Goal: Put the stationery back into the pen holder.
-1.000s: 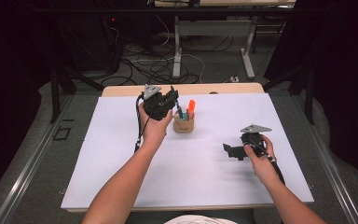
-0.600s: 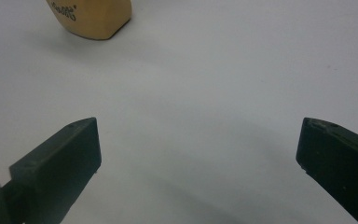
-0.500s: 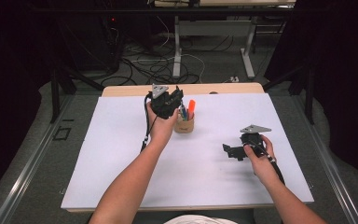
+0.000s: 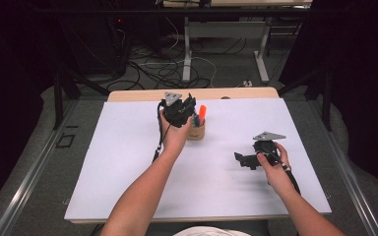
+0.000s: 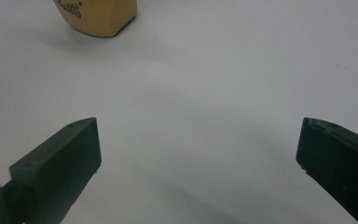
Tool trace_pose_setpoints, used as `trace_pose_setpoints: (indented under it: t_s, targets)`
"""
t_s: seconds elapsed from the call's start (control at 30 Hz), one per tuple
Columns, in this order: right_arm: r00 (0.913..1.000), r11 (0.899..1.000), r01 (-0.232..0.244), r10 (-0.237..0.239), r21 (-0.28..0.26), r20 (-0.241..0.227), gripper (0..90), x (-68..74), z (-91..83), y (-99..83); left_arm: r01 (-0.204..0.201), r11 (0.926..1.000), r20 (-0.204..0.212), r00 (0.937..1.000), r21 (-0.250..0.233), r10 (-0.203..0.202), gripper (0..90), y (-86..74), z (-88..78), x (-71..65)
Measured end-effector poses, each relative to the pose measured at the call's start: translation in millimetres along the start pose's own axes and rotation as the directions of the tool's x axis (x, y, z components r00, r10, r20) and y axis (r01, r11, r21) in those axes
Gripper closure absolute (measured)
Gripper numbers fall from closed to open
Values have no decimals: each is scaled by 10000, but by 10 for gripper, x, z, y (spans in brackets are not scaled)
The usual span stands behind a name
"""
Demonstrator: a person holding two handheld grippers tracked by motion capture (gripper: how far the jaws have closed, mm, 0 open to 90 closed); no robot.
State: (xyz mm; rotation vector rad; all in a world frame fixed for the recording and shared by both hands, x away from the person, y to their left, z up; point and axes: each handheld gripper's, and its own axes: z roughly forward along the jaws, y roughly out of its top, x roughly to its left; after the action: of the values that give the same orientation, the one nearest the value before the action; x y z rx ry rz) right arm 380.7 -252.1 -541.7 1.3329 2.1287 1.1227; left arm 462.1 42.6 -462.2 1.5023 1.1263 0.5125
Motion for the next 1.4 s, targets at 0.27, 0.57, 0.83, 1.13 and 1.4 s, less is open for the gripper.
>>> trace_pose_setpoints:
  t_s: [0.27, 0.57, 0.83, 1.13, 1.4]
  targets:
    - [9999, 10000, 97, -97, 18, -37, 0, -5, 1, -4, -44, 9999, -8, 10000, 140, 44, 796, -90, 43, -25]
    - [9999, 10000, -13, 13, 69, -119, 0, 10, 3, -3, 57, 9995, 119, 9999, 315, -61, 792, -124, 41, -10]
    - [9999, 10000, 48, -47, 70, -133, 0, 9, 4, -2, 33, 9982, 379, 9993, 595, -55, 678, -115, 31, 11]
    - [9999, 10000, 75, -75, 37, -140, 0, 8, 2, 2, 66, 9986, 268, 9996, 525, -80, 543, -33, -81, 77]
    - [9999, 10000, 68, -68, 29, -136, 0, 14, 3, 1, -286, 9967, 41, 9996, 759, 284, 459, 23, -209, 150]
